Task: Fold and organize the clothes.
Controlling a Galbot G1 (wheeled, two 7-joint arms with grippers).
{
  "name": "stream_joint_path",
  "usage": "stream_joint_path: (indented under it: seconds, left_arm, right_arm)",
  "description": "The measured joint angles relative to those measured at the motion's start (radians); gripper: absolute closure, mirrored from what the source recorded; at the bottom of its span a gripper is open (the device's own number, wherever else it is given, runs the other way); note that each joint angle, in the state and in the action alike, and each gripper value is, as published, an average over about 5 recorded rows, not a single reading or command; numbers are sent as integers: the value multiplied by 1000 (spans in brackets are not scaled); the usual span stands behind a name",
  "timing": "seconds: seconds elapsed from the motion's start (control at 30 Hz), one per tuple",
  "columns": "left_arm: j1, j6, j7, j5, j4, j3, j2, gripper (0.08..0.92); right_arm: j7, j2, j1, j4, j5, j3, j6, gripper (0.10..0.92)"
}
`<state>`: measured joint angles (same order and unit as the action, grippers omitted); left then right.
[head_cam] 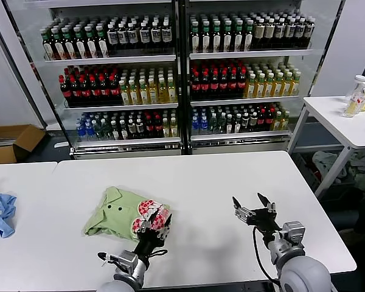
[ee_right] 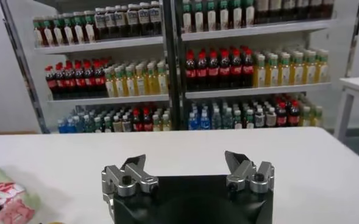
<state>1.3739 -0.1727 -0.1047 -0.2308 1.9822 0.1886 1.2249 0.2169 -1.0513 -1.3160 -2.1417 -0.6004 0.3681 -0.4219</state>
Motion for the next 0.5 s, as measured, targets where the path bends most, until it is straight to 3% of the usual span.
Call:
stream_joint_path:
  seconds: [0.33,0.5]
  left_arm:
    - [35,88,-33,-209,33,165,-53,219]
    - [56,118,-55,-258,29,252,-64,179]
  right_arm:
    - [61,-68,151,102,-74,-239,22,202]
    - [110,-123,238,182,-119,-365,19,203]
